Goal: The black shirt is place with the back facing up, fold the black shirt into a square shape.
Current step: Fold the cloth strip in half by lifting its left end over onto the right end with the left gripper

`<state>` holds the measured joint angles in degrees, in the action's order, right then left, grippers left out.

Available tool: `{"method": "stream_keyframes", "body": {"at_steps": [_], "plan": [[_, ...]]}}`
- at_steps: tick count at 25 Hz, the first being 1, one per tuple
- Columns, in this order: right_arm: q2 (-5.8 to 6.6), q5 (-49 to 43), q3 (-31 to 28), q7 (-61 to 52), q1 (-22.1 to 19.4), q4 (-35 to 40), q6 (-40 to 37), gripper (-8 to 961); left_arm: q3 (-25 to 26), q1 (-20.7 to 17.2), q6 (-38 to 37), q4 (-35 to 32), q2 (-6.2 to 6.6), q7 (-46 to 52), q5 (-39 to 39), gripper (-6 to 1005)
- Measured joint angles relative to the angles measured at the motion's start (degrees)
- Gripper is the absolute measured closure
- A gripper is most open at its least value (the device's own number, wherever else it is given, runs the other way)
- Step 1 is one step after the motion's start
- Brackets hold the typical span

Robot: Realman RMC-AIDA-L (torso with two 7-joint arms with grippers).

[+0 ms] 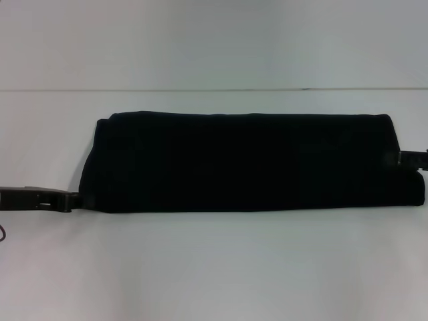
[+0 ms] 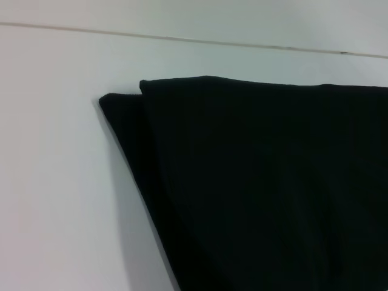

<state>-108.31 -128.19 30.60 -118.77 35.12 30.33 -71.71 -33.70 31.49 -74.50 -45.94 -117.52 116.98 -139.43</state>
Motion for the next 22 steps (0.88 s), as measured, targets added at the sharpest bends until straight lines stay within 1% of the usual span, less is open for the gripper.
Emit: {"method": "stream_keyframes", "body": {"at_steps": [5,8,12,22], "plan": [[0.88,-0.04,-0.28,-0.04,-1.36,0.06,0.25,230,0.09,-0.15,-0.01,0.0,0.01,0.0,-0.04,717],[1.09,-0.04,-0.38,-0.05,-2.15,0.08,1.88,232,0.07,-0.21,-0.02,-0.01,-0.02,0.0,-0.05,926],[0.95,-0.05,0.09,-0.03,-2.54,-0.21,3.91,235,0.2,-0.21,-0.03,-0.03,-0.04,0.0,-0.03,995],[-0.67,-0.57,1.12,0.69,-2.44,-0.59,3.94,241,0.3,-0.21,-0.03,-0.03,-0.07,0.0,0.03,994]]}}
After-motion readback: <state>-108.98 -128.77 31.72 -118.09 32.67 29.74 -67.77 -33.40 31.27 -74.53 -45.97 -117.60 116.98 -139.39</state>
